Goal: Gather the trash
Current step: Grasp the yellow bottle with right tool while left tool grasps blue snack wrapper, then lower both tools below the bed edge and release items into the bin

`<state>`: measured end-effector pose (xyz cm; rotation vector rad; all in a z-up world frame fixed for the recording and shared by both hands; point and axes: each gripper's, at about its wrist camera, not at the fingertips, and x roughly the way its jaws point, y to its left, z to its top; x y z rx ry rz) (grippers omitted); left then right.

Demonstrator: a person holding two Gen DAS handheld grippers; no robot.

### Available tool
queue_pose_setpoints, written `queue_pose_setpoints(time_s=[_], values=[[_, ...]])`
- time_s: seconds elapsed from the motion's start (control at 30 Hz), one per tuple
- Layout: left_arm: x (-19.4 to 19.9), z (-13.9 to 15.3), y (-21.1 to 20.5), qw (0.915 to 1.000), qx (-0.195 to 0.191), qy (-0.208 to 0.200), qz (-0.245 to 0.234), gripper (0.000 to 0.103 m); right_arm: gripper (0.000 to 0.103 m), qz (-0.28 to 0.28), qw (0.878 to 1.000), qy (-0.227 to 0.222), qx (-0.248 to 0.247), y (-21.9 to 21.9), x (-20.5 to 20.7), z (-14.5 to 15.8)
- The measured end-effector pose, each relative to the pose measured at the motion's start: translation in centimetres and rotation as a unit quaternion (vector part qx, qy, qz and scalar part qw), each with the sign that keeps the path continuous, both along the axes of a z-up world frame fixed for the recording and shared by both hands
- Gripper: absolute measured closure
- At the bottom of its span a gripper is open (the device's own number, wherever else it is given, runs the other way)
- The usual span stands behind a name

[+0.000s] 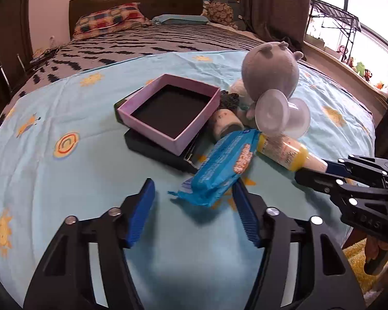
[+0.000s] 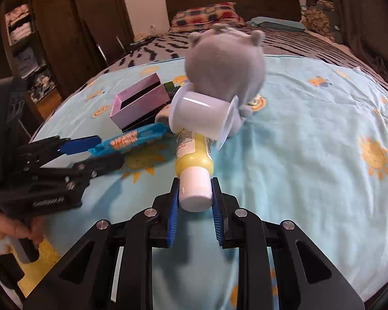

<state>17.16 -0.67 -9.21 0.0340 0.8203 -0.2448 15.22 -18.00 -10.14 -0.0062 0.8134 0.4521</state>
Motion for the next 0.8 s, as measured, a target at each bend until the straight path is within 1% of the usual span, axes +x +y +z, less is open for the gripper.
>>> queue_pose_setpoints(time_s=[0.07,0.1,0.13,0.17,0.27,0.37,0.5,0.63,0.8], values=[[0.3,-0.2,-0.4,0.9999,0.0,0.003,-0.01,0.064,0.079,-0.005,1.0,0.0,0.009,-0.5,-0.5,0.0],[0.3,-0.3,-0.5,0.9999,-0.002,0.005,-0.014,0.069,0.079,-0.007,1.0,0.001,0.014,-0.7,-0.8,-0.1],[0.3,-0.4,-0.6,0.9998,-0.006,0.007,-0.018,0.076,0.079,-0.009,1.0,0.001,0.019,-0.9,-1.1,-0.1],[0.3,-0.5,-0.6,0.9997,-0.01,0.008,-0.021,0.081,0.079,-0.01,1.0,0.0,0.022,-1.1,-1.4,-0.1],[-0.4,-0.3,-0.5,0.9994,-0.02,0.006,-0.028,0.088,0.079,-0.009,1.0,-0.002,0.028,-1.4,-2.4,-0.1],[-1.5,0.3,-0.5,0.9993,-0.025,0.0,-0.029,0.093,0.079,-0.004,0.999,-0.005,0.034,-1.5,-3.4,0.1],[-3.6,1.0,-0.6,0.9992,-0.028,-0.006,-0.029,0.093,0.079,0.0,0.999,-0.011,0.034,-1.3,-5.0,0.3],[-6.7,1.9,-1.0,0.9985,-0.033,-0.016,-0.039,0.093,0.079,0.001,0.999,-0.016,0.029,-1.2,-7.0,0.5],[-11.4,2.5,-1.3,0.997,-0.049,-0.019,-0.056,0.093,0.079,-0.012,0.999,-0.014,0.029,-2.2,-10.4,0.5]])
